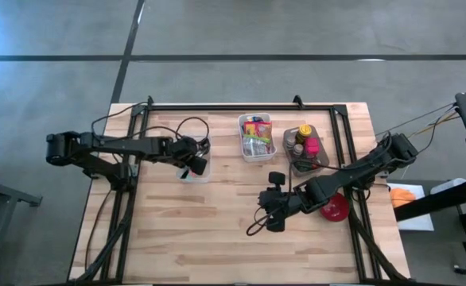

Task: Pick & Place Food Item
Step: Adjust the brown seasoning pack in the black bin

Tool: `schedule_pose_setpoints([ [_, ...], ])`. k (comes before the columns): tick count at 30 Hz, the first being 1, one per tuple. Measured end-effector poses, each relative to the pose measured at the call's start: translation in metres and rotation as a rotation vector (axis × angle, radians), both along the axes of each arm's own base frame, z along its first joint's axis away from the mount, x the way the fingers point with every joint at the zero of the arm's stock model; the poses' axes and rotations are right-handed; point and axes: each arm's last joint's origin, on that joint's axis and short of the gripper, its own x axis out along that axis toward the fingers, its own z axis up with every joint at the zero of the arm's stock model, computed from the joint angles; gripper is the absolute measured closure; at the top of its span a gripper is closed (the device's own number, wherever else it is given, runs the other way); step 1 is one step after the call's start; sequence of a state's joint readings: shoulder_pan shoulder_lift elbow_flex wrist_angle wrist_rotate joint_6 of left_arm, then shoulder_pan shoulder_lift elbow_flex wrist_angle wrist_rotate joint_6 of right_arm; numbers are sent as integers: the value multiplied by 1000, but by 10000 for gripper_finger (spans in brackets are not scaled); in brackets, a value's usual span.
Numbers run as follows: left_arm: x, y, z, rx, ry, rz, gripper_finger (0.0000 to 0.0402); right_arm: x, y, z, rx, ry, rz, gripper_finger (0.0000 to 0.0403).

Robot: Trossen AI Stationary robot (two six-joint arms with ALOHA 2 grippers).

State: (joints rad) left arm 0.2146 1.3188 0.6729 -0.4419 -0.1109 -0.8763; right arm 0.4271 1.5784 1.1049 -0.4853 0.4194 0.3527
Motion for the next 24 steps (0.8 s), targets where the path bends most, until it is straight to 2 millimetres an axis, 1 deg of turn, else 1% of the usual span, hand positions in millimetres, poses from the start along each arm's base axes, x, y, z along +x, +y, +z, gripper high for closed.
schedule_pose_setpoints([
  [5, 9, 2, 19, 27, -66, -20, 190, 0, 0, 0, -14, -2, 18, 326],
  [8, 11, 3, 31, 48, -100, -42, 188, 2, -1, 1, -43, -7, 43, 326],
  [13, 13, 3, 50, 87, -156, -79, 188, 6, 0, 5, -91, -68, 54, 326],
  [19, 6, 1, 75, 121, -249, -90, 187, 6, -1, 5, -94, -67, 55, 326],
  [22, -2, 0, 93, 145, -308, -99, 187, 6, -1, 5, -83, -70, 42, 326],
  [24, -9, -2, 109, 174, -366, -126, 187, 5, -1, 6, -49, -78, 6, 326],
])
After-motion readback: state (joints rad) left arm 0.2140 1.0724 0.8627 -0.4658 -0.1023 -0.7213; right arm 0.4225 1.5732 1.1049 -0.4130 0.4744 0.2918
